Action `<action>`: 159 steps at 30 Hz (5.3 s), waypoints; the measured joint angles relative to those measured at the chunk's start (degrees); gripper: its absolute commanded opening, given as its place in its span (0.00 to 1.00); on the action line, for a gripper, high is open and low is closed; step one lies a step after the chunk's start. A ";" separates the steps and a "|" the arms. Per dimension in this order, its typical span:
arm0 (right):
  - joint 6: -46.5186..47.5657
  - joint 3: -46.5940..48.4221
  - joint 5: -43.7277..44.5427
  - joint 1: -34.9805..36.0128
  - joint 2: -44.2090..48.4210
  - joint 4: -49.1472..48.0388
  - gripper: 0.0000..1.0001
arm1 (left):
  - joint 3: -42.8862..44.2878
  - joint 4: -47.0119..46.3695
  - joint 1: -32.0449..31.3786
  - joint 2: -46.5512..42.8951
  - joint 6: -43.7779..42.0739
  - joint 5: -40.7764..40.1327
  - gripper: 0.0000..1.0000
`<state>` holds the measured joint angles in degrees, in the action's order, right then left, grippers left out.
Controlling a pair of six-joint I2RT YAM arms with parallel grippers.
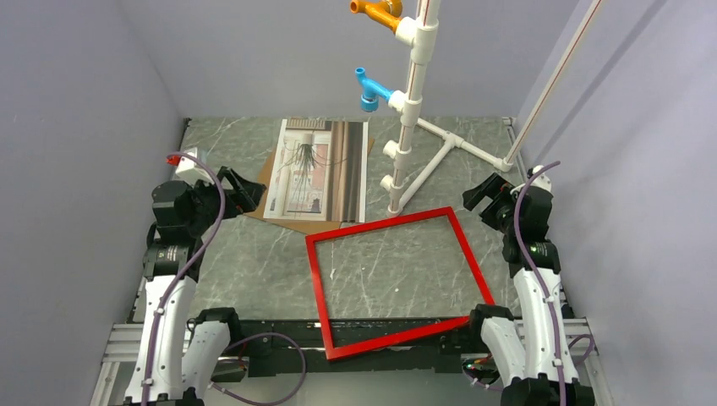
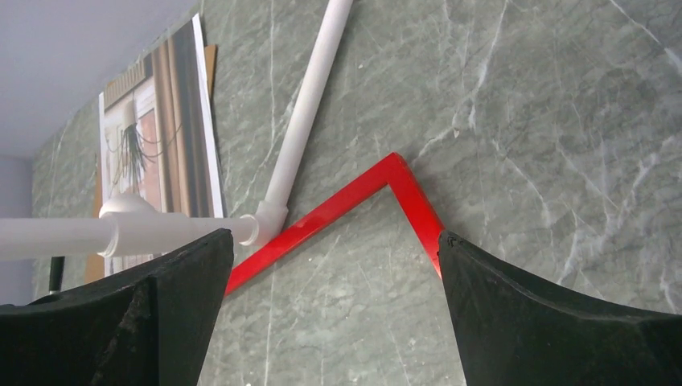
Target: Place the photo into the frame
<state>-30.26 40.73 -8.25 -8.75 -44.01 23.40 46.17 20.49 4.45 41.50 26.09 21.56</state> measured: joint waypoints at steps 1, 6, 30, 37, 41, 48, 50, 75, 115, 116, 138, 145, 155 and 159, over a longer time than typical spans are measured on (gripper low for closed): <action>0.15 0.00 -0.04 0.00 0.48 0.50 1.00 | -0.11 -0.04 0.00 0.09 -0.15 0.72 0.99; 1.18 0.00 -1.14 0.00 2.97 2.27 1.00 | -0.72 0.46 0.00 1.31 -1.27 4.46 0.99; 4.83 -0.04 -15.15 4.72 -0.70 0.96 1.00 | 14.27 9.68 -30.38 17.90 -16.31 -9.05 0.99; 5.90 -0.04 -15.23 14.58 -5.11 -5.22 1.00 | 10.88 4.59 -30.47 7.17 -21.20 -13.22 0.99; 7.15 -0.04 -14.36 19.71 -6.62 -10.62 1.00 | 5.88 -0.17 -30.47 0.74 -25.44 -14.36 0.99; 10.97 0.15 -8.87 29.73 -9.29 -18.25 0.98 | -0.96 -3.39 -30.47 -2.32 -30.12 -16.61 0.99; 11.89 0.52 -6.38 32.41 -10.82 -19.06 0.94 | -0.94 -3.43 -30.47 -1.25 -31.10 -17.66 0.99; 12.81 7.23 3.06 35.85 -24.52 -26.43 0.74 | -0.83 -0.46 -30.47 -0.42 -32.94 -24.28 0.99; 3.50 8.72 -6.49 9.60 -21.22 -10.58 1.00 | 40.92 -8.85 -60.59 46.45 -22.05 -5.57 0.91; 3.45 9.99 -5.64 9.40 -22.47 -10.56 1.00 | 42.03 -8.85 -60.81 47.67 -22.27 -5.99 0.91; 12.13 27.45 18.14 6.73 -49.88 -31.23 1.00 | 56.61 -7.37 -62.90 66.97 -31.50 -15.76 0.97; 19.80 32.30 22.60 6.73 -57.57 -39.63 1.00 | 57.35 -7.30 -63.19 69.61 -32.83 -16.81 0.97; 30.01 32.94 34.25 6.69 -61.79 -50.95 0.99 | 57.64 -6.47 -62.42 71.76 -33.51 -17.40 0.98; 31.87 32.94 37.83 6.51 -62.51 -52.17 0.99 | 57.81 -6.45 -60.22 71.76 -32.68 -16.20 0.98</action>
<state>1.61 73.67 29.58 -2.24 -106.52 -28.77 103.98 14.04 -55.77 113.25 -6.59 5.37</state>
